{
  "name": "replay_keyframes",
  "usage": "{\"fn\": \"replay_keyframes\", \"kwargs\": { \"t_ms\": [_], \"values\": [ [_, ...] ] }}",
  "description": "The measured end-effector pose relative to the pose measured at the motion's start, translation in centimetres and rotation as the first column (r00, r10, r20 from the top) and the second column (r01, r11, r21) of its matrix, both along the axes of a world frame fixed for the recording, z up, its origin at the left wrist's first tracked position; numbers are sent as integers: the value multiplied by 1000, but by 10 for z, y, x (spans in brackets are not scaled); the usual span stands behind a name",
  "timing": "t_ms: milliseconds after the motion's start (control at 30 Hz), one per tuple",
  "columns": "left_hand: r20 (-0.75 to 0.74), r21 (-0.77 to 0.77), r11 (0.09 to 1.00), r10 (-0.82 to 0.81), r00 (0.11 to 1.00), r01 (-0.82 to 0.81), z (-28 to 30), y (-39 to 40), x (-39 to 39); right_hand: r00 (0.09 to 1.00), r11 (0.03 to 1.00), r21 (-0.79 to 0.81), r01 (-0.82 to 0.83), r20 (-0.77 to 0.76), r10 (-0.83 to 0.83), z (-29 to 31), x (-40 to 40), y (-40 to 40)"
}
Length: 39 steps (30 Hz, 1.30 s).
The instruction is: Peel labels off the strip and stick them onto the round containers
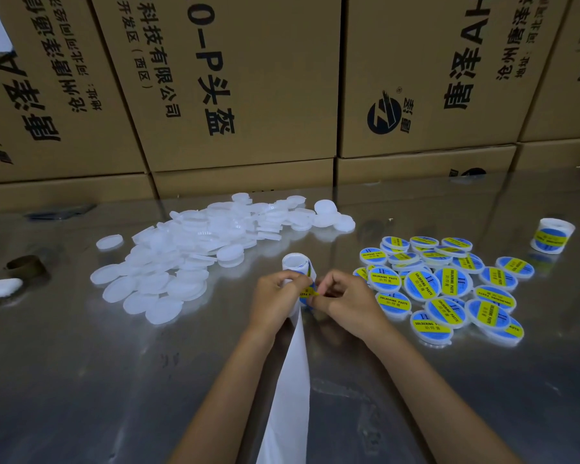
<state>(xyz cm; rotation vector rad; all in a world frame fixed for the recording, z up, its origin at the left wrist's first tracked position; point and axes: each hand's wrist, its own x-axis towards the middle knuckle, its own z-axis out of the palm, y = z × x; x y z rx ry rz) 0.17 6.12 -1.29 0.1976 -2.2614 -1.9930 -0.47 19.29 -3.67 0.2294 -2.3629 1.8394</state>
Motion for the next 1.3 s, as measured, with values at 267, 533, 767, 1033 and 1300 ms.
{"fn": "replay_keyframes", "kwargs": {
  "t_ms": [267,533,767,1033,1300],
  "values": [
    [35,13,1000,-12,999,12,8,-3,7,958,961,42,-275,96,270,14,10,13],
    [104,53,996,59,993,-65,10,-14,5,956,975,-76,-210,192,221,31,16,31],
    [137,480,868,69,988,-128,20,-26,4,974,942,-332,-59,188,127,40,13,30],
    [28,536,841,-108,994,76,22,-23,13,993,913,-403,-72,58,104,44,17,16],
    [-46,543,805,-257,965,240,27,-9,17,999,929,-369,-11,-50,-8,42,23,-5]
  ]
}}
